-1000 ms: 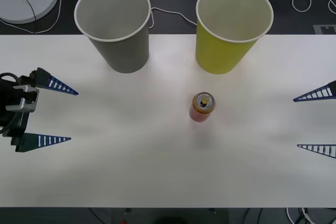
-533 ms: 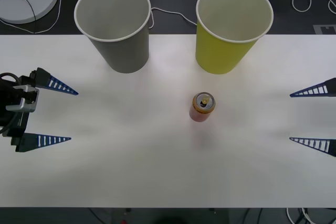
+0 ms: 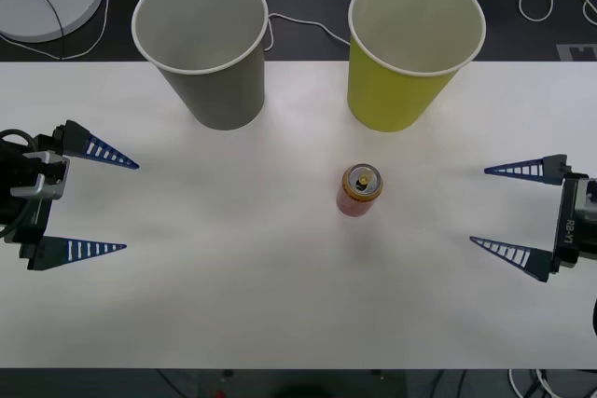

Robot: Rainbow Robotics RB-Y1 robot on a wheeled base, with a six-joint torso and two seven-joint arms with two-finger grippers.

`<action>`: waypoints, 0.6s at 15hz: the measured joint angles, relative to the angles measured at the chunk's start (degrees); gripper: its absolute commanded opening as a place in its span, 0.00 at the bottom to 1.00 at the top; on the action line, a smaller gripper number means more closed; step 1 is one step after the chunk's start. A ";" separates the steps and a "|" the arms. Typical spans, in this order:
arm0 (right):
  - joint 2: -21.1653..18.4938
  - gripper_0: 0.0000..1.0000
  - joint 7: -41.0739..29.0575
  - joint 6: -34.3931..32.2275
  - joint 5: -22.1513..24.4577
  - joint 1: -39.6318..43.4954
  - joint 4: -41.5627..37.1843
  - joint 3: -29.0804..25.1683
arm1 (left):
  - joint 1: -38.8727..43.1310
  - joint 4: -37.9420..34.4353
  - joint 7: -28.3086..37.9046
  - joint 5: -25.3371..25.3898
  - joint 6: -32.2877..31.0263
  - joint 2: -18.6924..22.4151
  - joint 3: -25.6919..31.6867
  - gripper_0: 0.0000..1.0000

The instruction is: Put the can into the green bin and the plastic bottle into the gray bin

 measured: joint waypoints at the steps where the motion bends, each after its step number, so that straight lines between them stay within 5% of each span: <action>1: 1.22 1.00 1.65 0.00 0.00 -0.68 1.73 0.00 | 0.00 0.00 0.00 0.00 0.00 0.00 0.00 1.00; 9: 8.38 1.00 7.15 -0.15 0.00 -4.63 11.17 0.27 | 0.00 0.00 0.00 0.00 0.00 0.00 0.00 1.00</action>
